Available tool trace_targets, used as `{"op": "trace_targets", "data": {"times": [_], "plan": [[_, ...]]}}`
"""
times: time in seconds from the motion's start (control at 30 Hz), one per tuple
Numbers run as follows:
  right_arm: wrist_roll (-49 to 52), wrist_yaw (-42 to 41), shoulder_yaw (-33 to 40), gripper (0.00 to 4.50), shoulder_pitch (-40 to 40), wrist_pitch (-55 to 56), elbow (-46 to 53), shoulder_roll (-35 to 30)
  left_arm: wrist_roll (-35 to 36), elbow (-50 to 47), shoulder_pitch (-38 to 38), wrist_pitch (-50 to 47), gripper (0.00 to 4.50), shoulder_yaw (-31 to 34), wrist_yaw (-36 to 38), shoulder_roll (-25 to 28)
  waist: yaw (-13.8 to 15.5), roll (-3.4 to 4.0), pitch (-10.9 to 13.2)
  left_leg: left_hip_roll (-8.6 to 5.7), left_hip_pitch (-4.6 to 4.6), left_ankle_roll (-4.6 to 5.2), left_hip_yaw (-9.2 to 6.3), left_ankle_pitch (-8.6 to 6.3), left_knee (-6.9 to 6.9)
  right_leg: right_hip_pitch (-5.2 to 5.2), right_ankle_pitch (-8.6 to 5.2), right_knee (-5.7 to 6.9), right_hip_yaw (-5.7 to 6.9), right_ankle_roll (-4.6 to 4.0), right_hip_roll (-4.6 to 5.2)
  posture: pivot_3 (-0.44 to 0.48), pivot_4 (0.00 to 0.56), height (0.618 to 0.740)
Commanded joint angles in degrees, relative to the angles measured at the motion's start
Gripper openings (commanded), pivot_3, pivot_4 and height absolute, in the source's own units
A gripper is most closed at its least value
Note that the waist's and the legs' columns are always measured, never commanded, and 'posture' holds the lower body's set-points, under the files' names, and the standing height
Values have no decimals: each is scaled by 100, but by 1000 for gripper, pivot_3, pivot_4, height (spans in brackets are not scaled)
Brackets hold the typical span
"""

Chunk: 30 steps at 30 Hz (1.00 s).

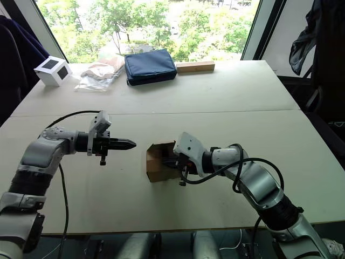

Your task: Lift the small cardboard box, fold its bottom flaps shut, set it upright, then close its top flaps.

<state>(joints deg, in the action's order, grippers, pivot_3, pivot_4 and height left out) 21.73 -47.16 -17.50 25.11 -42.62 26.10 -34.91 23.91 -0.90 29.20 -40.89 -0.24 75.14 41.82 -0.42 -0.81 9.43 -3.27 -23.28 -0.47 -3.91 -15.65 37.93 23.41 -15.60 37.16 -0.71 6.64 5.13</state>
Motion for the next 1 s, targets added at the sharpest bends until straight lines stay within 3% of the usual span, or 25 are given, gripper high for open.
{"op": "trace_targets", "data": {"times": [0.03, 0.23, 0.5, 0.8, 0.9, 1.0], "plan": [[71, -78, 198, 0, 28, 202, -32, 42, 747, -1336, -282, -806, 43, 253, -238, 183, -1, -2, 0, 1, 0, 0, 0, 0, 0, -2, 0, -4, 0, 0, 1, 0, 150, 740], [9, -110, 143, 0, 55, 320, -143, 103, 980, -1814, -591, -969, 43, -30, -696, -46, -24, -1, 0, 0, 2, -1, -2, 0, 0, -1, 0, -3, 0, 0, 5, 0, 150, 740], [93, -137, 266, 0, 42, 337, -72, 124, 913, -1726, -747, -720, 43, -509, -850, -191, -22, 0, 0, 0, 2, -2, -2, 1, -1, -1, 0, -5, -1, -1, -3, 0, 150, 740], [1699, 15, 1721, 0, 600, -338, 46, 436, 861, -1475, -709, -444, 43, -711, -912, -258, -18, 1, 0, 1, 2, -2, -2, 1, -2, -2, 0, -8, -1, -1, 10, 0, 150, 740], [1316, 166, 1543, 0, 751, -146, -231, 439, 849, -1449, -711, -379, 43, -760, -943, -258, -18, 2, -1, 1, 3, -2, -2, 1, -3, -2, 0, -8, -1, -1, 10, 0, 150, 740], [363, 443, 887, 0, 899, 337, -710, 423, 861, -1445, -715, -350, 43, -765, -985, -252, -23, 1, -1, -1, 3, -2, -1, 1, -3, -2, 0, -8, -1, -1, 12, 0, 150, 740]]}}
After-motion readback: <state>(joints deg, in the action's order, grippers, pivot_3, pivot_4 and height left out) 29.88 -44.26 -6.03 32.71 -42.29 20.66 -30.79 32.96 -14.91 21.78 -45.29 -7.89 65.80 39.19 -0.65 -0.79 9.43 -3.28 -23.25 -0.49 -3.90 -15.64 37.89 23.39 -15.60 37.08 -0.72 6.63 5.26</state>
